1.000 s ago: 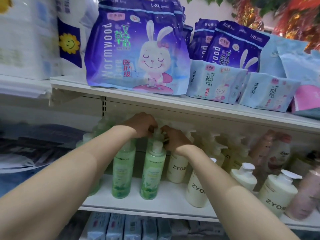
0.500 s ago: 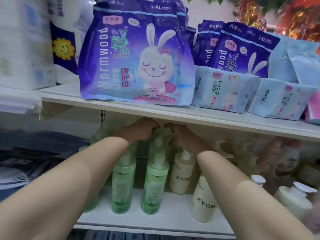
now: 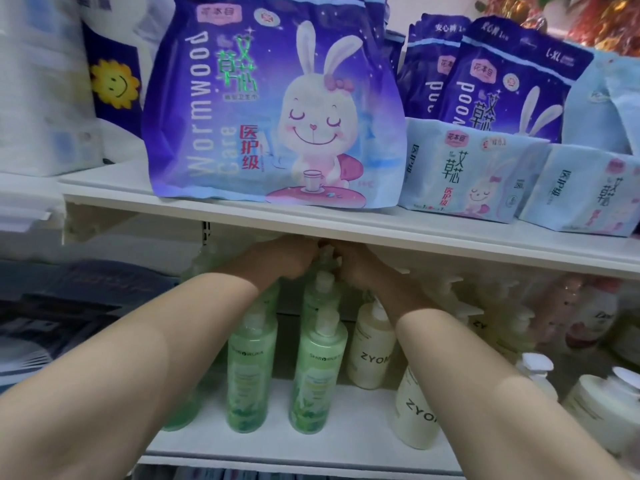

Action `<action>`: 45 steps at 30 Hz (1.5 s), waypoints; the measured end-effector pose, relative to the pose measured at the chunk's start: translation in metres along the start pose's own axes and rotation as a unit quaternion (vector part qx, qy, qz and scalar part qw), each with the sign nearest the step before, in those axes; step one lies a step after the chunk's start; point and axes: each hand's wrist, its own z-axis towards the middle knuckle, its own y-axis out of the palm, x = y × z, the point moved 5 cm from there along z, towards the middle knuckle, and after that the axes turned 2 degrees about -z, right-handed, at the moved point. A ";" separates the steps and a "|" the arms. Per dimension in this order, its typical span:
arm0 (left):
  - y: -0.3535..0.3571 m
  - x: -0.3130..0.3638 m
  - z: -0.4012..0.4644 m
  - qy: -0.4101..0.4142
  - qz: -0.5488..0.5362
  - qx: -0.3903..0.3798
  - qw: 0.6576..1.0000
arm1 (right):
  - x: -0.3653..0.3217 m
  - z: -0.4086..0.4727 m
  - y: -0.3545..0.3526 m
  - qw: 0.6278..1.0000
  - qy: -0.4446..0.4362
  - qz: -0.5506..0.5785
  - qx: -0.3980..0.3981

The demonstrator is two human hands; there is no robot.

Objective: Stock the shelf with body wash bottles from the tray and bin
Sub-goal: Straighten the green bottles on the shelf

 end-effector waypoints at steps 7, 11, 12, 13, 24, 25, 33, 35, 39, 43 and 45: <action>-0.006 -0.011 -0.008 -0.006 0.005 0.016 1.000 | 0.003 0.012 0.010 1.000 0.016 0.027 -0.001; -0.004 -0.014 -0.014 -0.009 0.000 -0.014 1.000 | -0.002 -0.006 -0.003 1.000 -0.008 0.022 -0.011; -0.006 -0.014 -0.015 -0.010 -0.008 -0.004 1.000 | -0.002 -0.012 -0.007 0.999 0.001 0.042 0.002; -0.010 -0.013 -0.019 -0.009 -0.017 0.014 1.000 | -0.002 -0.018 -0.011 0.997 0.011 0.070 0.020; -0.009 0.019 -0.054 0.033 0.005 -0.033 0.999 | -0.023 -0.076 0.008 0.997 0.037 0.032 -0.058; -0.007 0.018 -0.054 0.031 0.007 -0.030 0.999 | -0.024 -0.077 0.008 0.997 0.041 0.042 -0.052; -0.011 0.017 -0.063 -0.002 0.000 -0.014 1.000 | -0.020 -0.079 0.008 0.989 0.058 0.126 -0.041; -0.025 0.018 -0.070 -0.021 -0.013 0.043 0.999 | -0.017 -0.083 0.005 0.983 0.073 0.168 0.005; -0.042 0.031 -0.108 -0.016 -0.067 0.235 0.970 | -0.028 -0.125 -0.007 0.943 0.064 0.233 0.229; 0.000 0.036 -0.175 -0.006 -0.143 0.450 0.882 | -0.041 -0.189 0.046 0.923 0.031 0.286 0.255; 0.030 0.036 -0.205 -0.020 -0.195 0.499 0.844 | -0.040 -0.208 0.083 0.931 0.045 0.298 0.206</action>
